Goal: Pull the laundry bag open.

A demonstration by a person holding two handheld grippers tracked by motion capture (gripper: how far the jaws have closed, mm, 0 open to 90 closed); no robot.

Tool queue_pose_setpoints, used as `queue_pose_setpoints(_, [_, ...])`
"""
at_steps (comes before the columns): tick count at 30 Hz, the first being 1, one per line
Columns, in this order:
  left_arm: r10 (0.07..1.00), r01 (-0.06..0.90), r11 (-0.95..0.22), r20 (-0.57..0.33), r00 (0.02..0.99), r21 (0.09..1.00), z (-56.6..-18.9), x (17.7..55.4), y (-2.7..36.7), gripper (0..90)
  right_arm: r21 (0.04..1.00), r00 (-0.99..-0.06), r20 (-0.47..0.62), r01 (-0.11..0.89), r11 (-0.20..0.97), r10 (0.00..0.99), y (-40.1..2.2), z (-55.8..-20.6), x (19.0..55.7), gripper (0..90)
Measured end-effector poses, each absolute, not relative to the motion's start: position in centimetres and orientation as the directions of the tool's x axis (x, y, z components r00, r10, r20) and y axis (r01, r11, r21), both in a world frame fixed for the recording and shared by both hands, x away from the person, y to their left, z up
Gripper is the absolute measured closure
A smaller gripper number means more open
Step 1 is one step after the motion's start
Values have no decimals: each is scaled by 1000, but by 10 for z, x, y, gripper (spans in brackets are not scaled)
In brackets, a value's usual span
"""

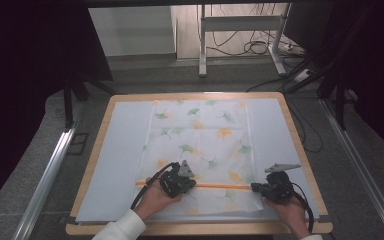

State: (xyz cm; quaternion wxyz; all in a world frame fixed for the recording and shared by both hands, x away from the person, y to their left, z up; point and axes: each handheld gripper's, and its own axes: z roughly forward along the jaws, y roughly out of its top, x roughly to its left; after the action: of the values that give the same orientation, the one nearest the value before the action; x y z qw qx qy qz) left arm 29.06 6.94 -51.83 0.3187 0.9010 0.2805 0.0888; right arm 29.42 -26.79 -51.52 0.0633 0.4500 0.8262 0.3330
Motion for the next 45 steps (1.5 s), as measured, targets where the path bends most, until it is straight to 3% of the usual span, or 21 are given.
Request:
queue_pose_setpoints(21, [640, 520, -580, -45, 767, 627, -522, 281, 123, 900, 608, -591, 194, 699, 377, 783, -268, -515, 294, 897])
queue_pose_setpoints(45, [691, 564, -545, -49, 721, 620, -523, 273, 148, 900, 609, -597, 185, 693, 386, 781, -268, -515, 294, 897])
